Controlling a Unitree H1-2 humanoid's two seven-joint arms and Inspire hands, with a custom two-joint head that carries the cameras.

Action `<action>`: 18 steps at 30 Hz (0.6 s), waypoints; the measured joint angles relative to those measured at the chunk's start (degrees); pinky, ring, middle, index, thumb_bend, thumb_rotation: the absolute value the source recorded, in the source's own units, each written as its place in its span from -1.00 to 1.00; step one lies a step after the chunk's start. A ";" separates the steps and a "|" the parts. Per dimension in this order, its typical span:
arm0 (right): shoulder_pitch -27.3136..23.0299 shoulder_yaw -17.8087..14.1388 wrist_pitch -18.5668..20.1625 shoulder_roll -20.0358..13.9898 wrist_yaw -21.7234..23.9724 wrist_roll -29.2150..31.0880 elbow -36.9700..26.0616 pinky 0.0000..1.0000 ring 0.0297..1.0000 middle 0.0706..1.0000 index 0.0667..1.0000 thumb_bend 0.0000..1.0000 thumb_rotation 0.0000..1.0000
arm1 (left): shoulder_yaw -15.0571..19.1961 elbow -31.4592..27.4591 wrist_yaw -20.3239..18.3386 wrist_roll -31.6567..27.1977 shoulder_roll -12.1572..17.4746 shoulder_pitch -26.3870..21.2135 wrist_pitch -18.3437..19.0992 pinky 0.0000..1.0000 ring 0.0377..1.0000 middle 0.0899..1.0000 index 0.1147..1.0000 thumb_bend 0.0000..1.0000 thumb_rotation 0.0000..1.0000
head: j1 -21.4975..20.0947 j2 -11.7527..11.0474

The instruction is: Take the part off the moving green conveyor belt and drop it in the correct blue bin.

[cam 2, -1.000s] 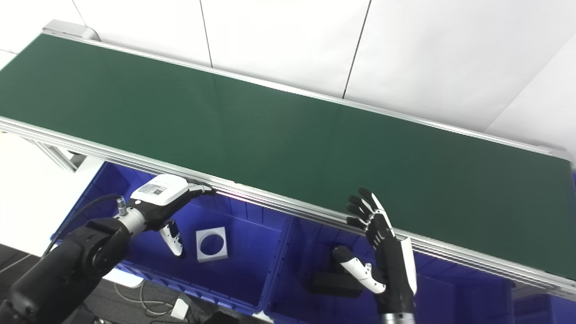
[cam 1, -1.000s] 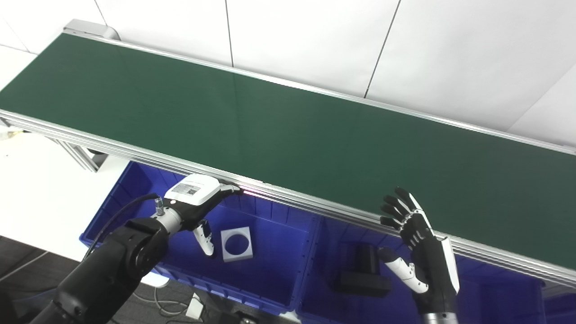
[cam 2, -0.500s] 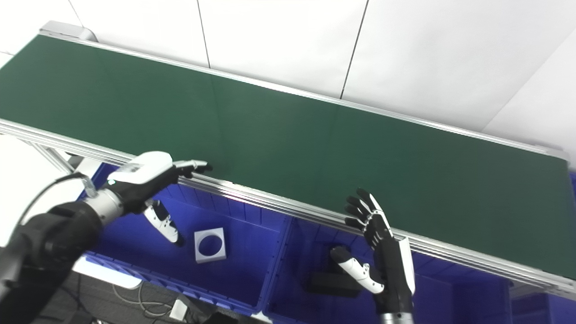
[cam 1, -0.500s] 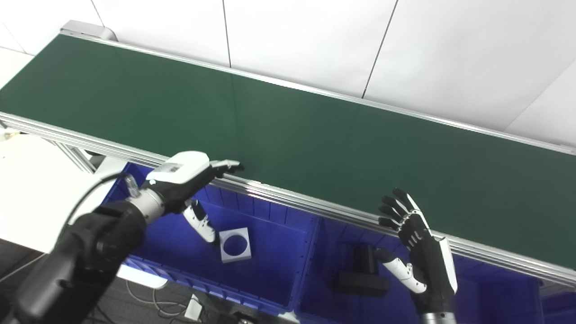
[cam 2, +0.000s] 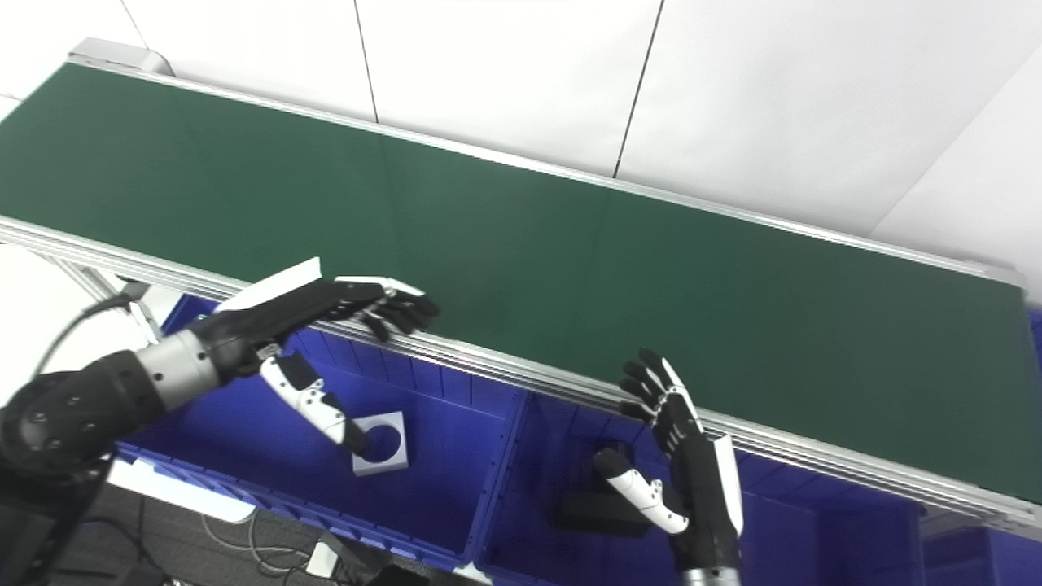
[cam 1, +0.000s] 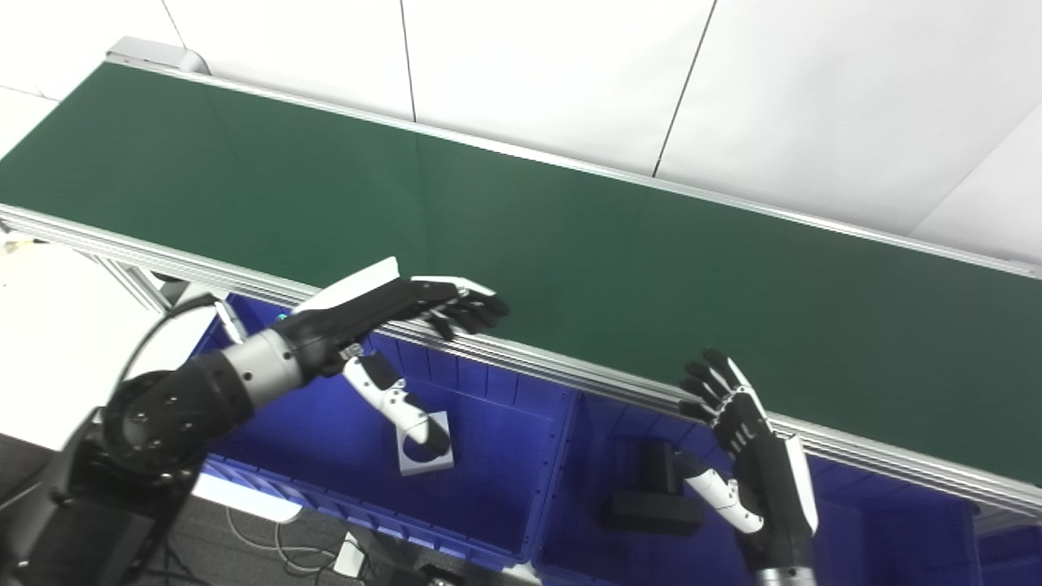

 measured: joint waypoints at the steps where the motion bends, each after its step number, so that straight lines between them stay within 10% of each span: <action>1: -0.01 0.02 -0.02 0.06 -0.09 -0.05 0.05 0.48 0.64 0.68 0.79 0.66 0.20 | -0.25 1.33 0.65 -1.47 -1.31 -0.01 -1.25 0.45 0.54 0.62 0.68 0.98 -0.62 | -1.39 -0.44; 18: 0.07 1.06 -1.92 1.74 -1.39 -1.80 3.16 0.49 0.65 0.68 0.81 0.78 0.26 | -6.56 31.25 5.08 -8.85 -11.27 -1.83 -18.87 0.69 0.73 0.75 0.75 1.00 -0.46 | -12.22 -3.25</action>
